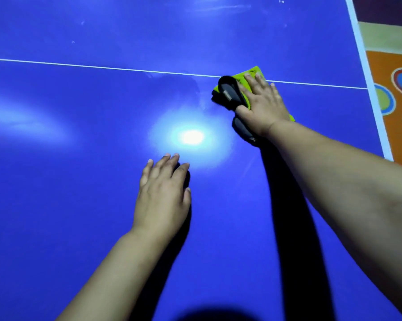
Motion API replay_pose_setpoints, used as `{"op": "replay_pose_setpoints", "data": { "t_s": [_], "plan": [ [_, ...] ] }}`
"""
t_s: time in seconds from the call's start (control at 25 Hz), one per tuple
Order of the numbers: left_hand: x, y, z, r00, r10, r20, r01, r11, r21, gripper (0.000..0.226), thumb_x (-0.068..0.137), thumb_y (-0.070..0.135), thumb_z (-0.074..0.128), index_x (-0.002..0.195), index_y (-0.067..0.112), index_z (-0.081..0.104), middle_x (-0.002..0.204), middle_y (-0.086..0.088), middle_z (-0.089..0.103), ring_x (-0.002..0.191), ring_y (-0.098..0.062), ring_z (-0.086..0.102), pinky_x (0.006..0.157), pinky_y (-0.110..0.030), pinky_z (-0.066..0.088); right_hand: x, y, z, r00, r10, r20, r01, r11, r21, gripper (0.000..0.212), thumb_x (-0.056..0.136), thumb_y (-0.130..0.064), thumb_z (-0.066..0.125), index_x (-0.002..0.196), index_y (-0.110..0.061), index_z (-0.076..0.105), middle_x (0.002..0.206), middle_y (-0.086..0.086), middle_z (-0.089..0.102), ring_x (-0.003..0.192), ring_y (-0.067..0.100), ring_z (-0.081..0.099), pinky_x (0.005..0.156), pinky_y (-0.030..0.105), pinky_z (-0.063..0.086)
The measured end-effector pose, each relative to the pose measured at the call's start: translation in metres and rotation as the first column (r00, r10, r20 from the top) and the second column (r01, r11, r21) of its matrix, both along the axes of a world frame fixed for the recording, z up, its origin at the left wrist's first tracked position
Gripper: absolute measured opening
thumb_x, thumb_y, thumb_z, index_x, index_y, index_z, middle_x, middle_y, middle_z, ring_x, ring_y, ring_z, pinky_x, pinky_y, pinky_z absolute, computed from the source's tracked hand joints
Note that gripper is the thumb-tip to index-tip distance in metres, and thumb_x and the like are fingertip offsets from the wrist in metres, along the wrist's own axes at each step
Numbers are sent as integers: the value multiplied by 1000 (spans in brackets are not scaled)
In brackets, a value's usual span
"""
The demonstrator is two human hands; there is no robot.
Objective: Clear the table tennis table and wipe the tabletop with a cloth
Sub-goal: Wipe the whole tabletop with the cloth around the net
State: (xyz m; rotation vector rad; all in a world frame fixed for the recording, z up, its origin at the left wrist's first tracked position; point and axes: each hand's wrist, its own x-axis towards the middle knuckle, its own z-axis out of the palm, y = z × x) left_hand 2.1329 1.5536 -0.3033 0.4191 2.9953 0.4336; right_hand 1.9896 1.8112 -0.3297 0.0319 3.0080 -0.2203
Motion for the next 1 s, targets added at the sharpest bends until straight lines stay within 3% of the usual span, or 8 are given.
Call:
{"op": "replay_pose_setpoints", "data": {
  "t_s": [0.16,0.28,0.44,0.72,0.92,1.0],
  "plan": [
    [3,-5,1,1000,20,-3,-20,1000,-9,47,81,16,65,127,13,55,142,-8,45,137,-23,33,115,-38,10,6,6,0,982,-189,21,189,982,-9,64,91,-40,36,152,-33,19,162,-2,4,149,19,-4,120,42,1],
    [19,-16,8,999,31,15,-31,1000,3,47,83,18,63,129,14,54,144,-8,42,138,-22,29,116,-38,8,45,-14,3,978,-206,30,206,978,32,65,92,-40,38,152,-36,14,162,0,1,149,20,-6,120,45,0],
    [53,-38,16,999,42,22,-43,999,31,47,83,17,63,129,13,54,144,-9,42,138,-24,30,115,-38,9,122,-58,5,993,-113,46,109,991,72,66,91,-43,36,152,-38,11,162,1,-1,149,22,-6,119,48,1],
    [158,-118,33,995,96,27,-96,995,1,45,84,17,62,128,13,55,143,-9,43,138,-25,31,115,-40,11,274,-153,13,992,30,119,-40,996,85,80,72,-52,7,151,-42,2,162,-1,-7,148,21,-11,117,48,-2],
    [244,-180,39,989,144,29,-143,989,-45,44,80,15,67,123,11,59,139,-11,48,134,-28,37,113,-43,18,374,-216,14,979,125,161,-138,988,72,78,72,-51,8,149,-43,-3,161,-2,-12,148,21,-14,117,47,-5],
    [276,-199,41,985,167,36,-165,984,-60,45,75,13,71,119,9,62,135,-13,52,130,-31,43,111,-47,24,412,-237,10,975,184,120,-193,979,61,77,75,-49,19,151,-41,12,162,0,1,149,23,-2,117,50,3]
  ]
}}
